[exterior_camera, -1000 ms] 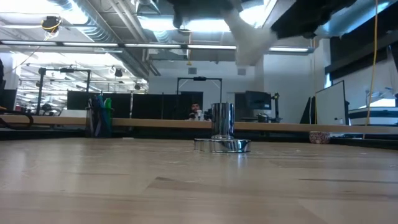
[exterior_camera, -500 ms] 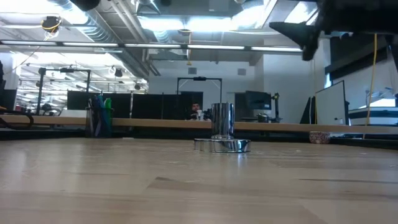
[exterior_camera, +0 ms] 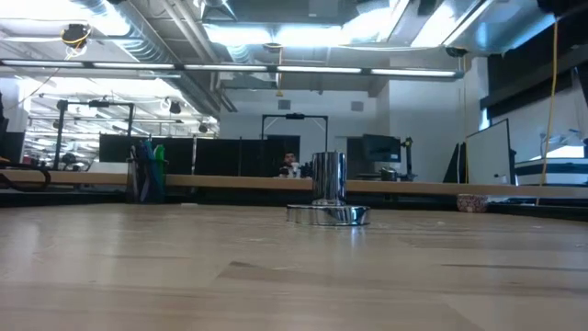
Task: Screw lightbulb
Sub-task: Insert the lightbulb on the lamp
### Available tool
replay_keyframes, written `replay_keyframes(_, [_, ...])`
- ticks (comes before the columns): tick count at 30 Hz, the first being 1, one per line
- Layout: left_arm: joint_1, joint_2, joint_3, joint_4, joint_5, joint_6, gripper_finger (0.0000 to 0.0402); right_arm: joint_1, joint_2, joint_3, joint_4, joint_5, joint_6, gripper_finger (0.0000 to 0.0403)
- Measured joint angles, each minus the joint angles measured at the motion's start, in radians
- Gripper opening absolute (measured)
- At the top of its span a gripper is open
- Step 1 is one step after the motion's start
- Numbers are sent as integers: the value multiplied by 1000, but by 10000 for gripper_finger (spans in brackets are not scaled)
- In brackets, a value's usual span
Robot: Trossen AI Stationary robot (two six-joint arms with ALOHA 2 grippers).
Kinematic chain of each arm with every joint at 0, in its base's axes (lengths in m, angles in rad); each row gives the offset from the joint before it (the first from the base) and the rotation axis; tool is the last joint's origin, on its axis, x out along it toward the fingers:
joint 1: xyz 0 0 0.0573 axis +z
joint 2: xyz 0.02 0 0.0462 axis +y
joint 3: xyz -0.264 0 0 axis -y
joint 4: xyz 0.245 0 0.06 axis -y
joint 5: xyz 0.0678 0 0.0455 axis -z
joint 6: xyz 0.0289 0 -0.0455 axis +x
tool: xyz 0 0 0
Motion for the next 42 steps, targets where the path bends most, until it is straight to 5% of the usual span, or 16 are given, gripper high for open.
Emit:
replay_keyframes(10, [37, 37, -1, -95, 21, -66, 87, -2, -21, 141, -268, 20, -50, 276])
replay_keyframes(16, [49, 77, -1, -82, 27, -102, 87, -2, -17, 154, -268, -4, -75, 276])
replay_keyframes(22, [63, 110, 24, -94, 22, -95, 87, -65, 51, 156, -142, -142, -58, 276])
replay_keyframes(42, [59, 103, 37, -183, 37, -64, 87, -99, 134, 156, -67, -250, -62, 269])
